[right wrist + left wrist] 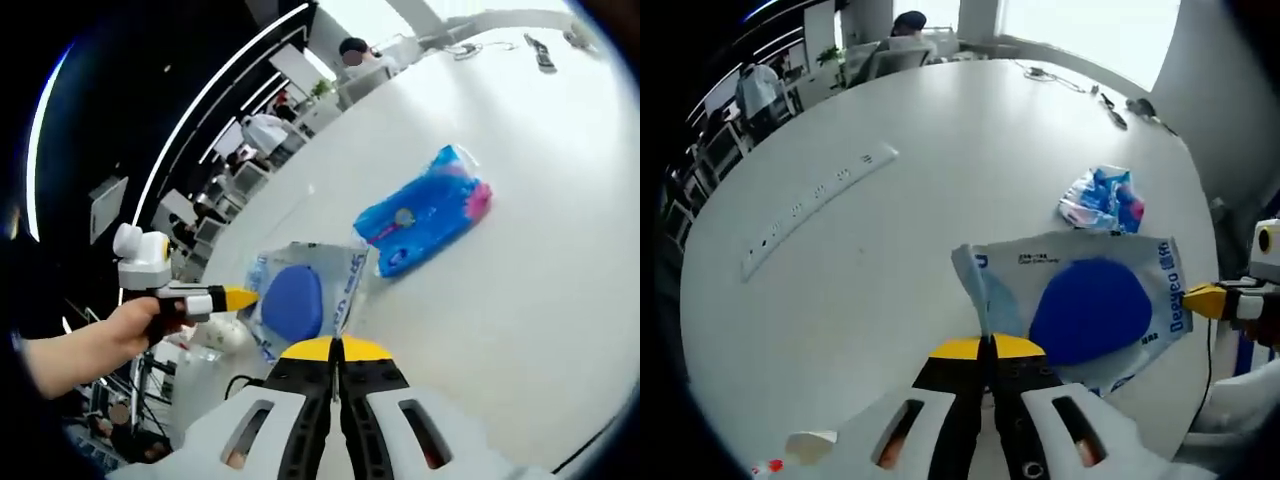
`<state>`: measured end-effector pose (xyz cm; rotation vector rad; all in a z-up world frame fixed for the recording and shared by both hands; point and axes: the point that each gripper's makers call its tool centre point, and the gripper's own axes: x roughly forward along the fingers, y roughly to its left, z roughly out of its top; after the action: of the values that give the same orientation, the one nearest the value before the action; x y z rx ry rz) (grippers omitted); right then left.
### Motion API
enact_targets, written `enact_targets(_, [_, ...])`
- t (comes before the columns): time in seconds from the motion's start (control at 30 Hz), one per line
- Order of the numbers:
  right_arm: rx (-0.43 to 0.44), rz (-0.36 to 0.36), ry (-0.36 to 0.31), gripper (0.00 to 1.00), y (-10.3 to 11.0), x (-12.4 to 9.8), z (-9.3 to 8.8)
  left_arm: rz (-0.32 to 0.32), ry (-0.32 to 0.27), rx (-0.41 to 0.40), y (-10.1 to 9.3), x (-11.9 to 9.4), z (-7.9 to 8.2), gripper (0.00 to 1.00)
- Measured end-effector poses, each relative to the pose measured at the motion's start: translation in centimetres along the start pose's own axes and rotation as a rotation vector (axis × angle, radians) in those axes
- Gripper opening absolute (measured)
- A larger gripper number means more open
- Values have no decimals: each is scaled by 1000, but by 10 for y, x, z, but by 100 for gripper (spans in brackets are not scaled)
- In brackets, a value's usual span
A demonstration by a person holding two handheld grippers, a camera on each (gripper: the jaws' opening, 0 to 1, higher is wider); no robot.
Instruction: Arrange the tabletop items into an orderly group along one side of the table until the central work area is clear of visible clutter.
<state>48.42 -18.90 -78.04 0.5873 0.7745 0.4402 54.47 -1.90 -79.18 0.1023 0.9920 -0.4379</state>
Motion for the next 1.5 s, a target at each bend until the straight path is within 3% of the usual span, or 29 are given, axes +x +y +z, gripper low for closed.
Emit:
enact_targets(0.37, [-169,53,-4,0,13,3,36,31,-39,-65,-5,-33,-16,0])
enact_targets(0.67, [-226,87,7,0,26,8,46,67,-76,-129,-2,-49,-21,0])
enact_targets(1.07, [-271,81,44,0,24,23,46,129,-89,-177,4,-47,-26,0])
enact_targets(1.3, [-377,70,88,0,25,40,40,209,-77,-201,8,-41,-39,0])
enact_targets(1.5, [-415,66,112,0,24,55,41,225,-56,-216,14,-32,-48,0])
